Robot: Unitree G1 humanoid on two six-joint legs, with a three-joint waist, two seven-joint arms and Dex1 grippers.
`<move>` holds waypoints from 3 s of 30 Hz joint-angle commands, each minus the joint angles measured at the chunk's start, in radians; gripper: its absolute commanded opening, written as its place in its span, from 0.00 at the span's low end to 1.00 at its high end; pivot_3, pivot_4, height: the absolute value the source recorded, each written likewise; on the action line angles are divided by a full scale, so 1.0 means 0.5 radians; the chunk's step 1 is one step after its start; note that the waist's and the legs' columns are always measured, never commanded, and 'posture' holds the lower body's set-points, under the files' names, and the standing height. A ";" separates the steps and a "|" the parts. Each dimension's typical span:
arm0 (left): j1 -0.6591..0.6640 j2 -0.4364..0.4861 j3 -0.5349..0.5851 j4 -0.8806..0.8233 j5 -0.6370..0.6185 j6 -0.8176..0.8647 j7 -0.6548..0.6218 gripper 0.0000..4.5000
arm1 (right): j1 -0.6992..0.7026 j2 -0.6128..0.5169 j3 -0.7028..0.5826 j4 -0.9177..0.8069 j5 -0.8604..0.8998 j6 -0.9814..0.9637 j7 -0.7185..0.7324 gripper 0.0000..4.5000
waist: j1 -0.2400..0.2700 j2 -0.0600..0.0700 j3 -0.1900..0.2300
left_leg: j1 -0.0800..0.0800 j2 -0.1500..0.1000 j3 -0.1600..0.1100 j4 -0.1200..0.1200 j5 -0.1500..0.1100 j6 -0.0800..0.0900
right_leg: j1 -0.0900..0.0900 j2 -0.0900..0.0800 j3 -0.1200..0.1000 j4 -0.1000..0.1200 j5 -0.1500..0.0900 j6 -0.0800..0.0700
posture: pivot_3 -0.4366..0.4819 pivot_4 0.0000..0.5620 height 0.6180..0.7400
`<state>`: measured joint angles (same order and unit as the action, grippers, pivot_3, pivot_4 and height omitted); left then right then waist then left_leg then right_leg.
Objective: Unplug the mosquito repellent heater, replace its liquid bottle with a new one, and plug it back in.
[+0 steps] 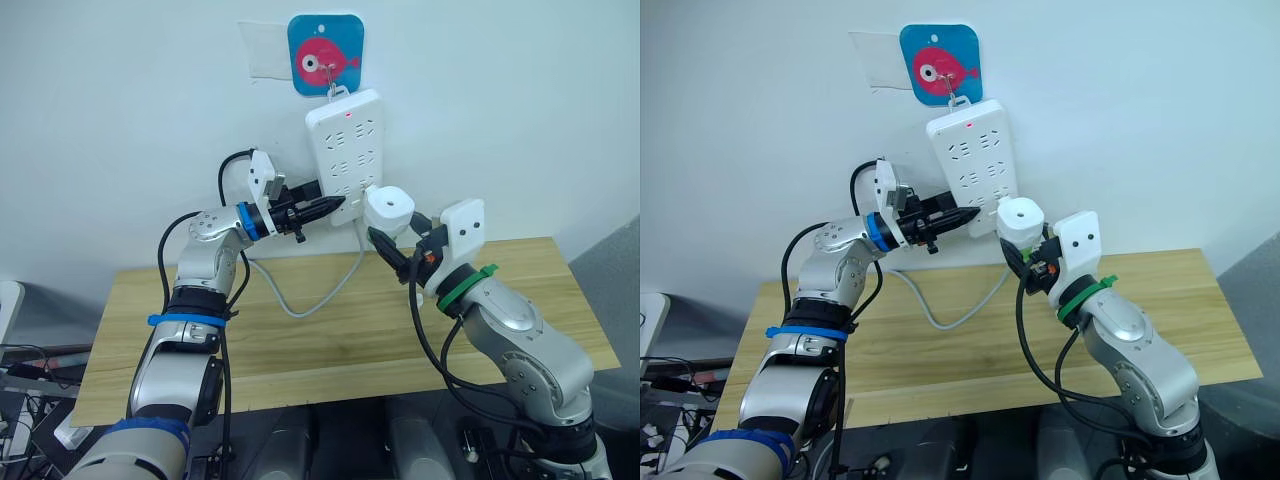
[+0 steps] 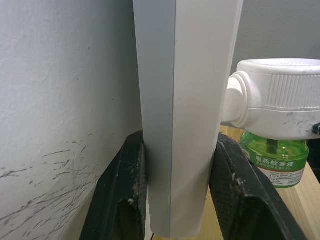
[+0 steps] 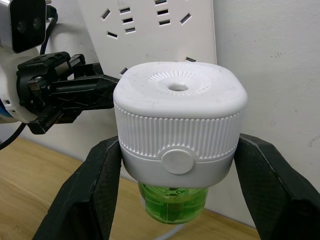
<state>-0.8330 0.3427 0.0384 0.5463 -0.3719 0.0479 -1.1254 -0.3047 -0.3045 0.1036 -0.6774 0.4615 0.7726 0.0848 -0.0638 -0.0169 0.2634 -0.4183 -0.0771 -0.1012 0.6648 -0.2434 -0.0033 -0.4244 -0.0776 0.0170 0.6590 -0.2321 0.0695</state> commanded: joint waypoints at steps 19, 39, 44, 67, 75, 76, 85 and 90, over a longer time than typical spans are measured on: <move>-0.008 0.010 0.010 -0.084 -0.020 0.004 -0.031 0.29 | -0.023 0.077 0.031 -0.122 -0.196 -0.130 0.106 0.66 | -0.006 0.000 0.000 | 0.000 0.000 0.000 0.000 0.000 0.000 | -0.001 0.000 0.000 0.000 0.000 0.000 | 0.29 0.40 1.00; -0.021 0.012 0.015 -0.086 -0.015 0.009 -0.042 0.29 | 0.100 0.092 0.021 -0.227 -0.231 -0.133 0.140 0.66 | -0.005 0.000 0.000 | 0.000 0.000 0.000 -0.001 0.000 0.000 | -0.001 0.000 0.000 -0.001 0.000 0.000 | 0.29 0.41 1.00; -0.031 0.009 0.014 -0.075 -0.011 0.006 -0.042 0.29 | 0.113 0.099 0.009 -0.242 -0.242 -0.151 0.146 0.66 | -0.005 0.000 0.000 | 0.000 0.000 0.000 -0.001 0.000 0.000 | -0.001 0.000 0.000 0.000 0.000 0.000 | 0.29 0.41 1.00; -0.024 0.011 0.007 -0.096 -0.011 0.018 -0.049 0.29 | 0.049 0.155 0.065 -0.113 -0.394 -0.254 0.149 0.66 | -0.005 0.000 0.000 | 0.000 0.000 0.000 -0.001 0.000 0.000 | -0.001 0.000 0.000 0.000 0.000 0.000 | 0.30 0.41 1.00; -0.026 0.013 0.008 -0.097 -0.006 0.020 -0.051 0.29 | 0.040 0.192 0.087 -0.081 -0.424 -0.265 0.151 0.66 | -0.007 0.000 0.000 | 0.000 0.000 0.000 -0.001 0.000 0.000 | -0.001 0.000 0.000 0.000 0.000 0.000 | 0.30 0.42 1.00; -0.026 0.013 0.008 -0.098 -0.005 0.020 -0.050 0.29 | 0.039 0.195 0.089 -0.077 -0.428 -0.265 0.153 0.66 | -0.007 0.000 0.000 | 0.000 0.000 0.000 -0.001 0.000 0.000 | -0.001 0.000 0.000 0.000 0.000 0.000 | 0.30 0.42 1.00; -0.022 0.016 0.010 -0.102 -0.002 0.020 -0.050 0.29 | 0.043 0.210 0.108 -0.055 -0.434 -0.257 0.160 0.66 | -0.009 0.000 0.000 | 0.000 0.000 0.000 -0.001 0.000 0.000 | -0.001 0.000 0.000 0.000 0.000 0.000 | 0.30 0.42 1.00; -0.027 0.020 0.011 -0.094 0.001 0.017 -0.055 0.29 | 0.039 0.210 0.112 -0.049 -0.446 -0.257 0.161 0.66 | -0.009 0.000 0.000 | 0.000 0.000 0.000 0.000 0.000 0.000 | -0.001 0.000 0.000 0.000 0.000 0.000 | 0.30 0.42 1.00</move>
<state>-0.8316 0.3508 0.0475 0.5398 -0.3657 0.0586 -1.1404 -0.2616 -0.2094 0.1555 -0.6741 0.2449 0.6703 0.1600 -0.0685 -0.0168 0.2634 -0.4184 -0.0770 -0.1012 0.6646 -0.2433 -0.0035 -0.4251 -0.0775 0.0170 0.6593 -0.2322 0.0695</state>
